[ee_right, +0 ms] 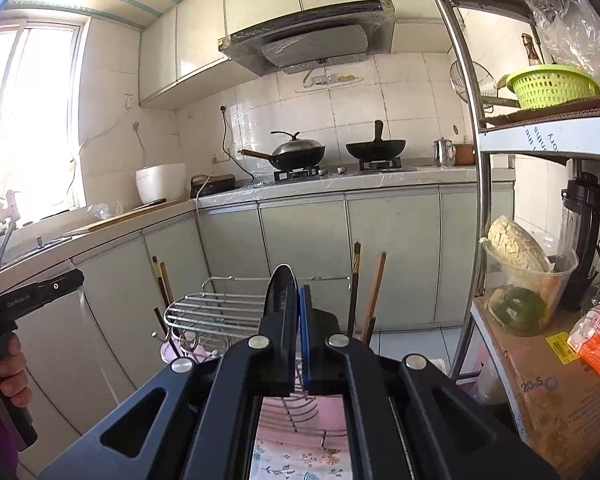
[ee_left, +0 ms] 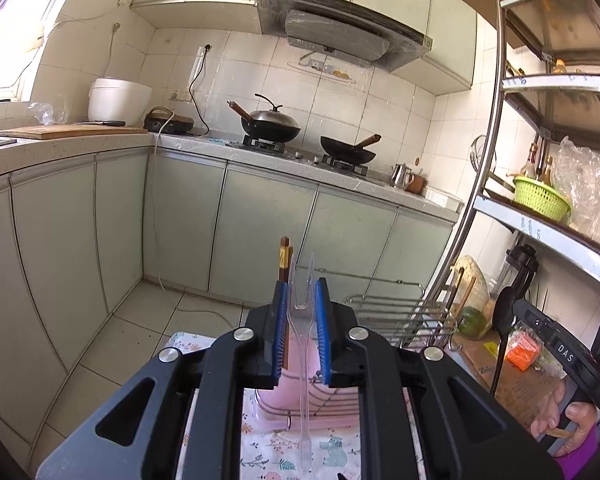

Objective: Organize utensils

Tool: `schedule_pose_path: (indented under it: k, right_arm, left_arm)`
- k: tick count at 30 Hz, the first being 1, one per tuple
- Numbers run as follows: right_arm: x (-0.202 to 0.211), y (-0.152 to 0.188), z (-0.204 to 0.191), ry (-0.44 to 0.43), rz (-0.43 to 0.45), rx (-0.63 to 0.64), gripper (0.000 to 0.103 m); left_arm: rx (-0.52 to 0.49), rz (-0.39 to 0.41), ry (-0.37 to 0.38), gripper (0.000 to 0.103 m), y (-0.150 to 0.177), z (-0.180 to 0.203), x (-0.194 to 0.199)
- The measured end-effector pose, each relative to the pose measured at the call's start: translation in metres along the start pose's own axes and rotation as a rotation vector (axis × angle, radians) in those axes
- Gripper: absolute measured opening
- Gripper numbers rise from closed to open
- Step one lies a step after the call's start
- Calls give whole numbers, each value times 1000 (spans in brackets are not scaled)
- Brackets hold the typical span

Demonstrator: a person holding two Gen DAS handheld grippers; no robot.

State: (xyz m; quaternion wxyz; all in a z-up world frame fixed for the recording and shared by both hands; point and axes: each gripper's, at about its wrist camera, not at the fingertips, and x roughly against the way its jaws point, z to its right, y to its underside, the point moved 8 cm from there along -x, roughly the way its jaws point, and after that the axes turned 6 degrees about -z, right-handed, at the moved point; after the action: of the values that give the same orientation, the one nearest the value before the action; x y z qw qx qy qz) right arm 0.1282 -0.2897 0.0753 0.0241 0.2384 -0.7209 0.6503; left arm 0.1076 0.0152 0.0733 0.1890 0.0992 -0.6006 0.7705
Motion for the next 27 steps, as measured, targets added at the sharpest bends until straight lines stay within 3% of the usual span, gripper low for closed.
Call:
schedule_pose_path:
  k: [15,20,27]
  right_arm:
    - [-21,-69,43,200,274,20,1]
    - [-40,-69,54,257,305,57,1]
    - [-59,-52,53,294,320,123,1]
  left_arm:
    - [25,151,33,13,-63,11,-7]
    - [8,194,13,13,-75,13,-17]
    - [13,173,-20,13,-69,4,-46]
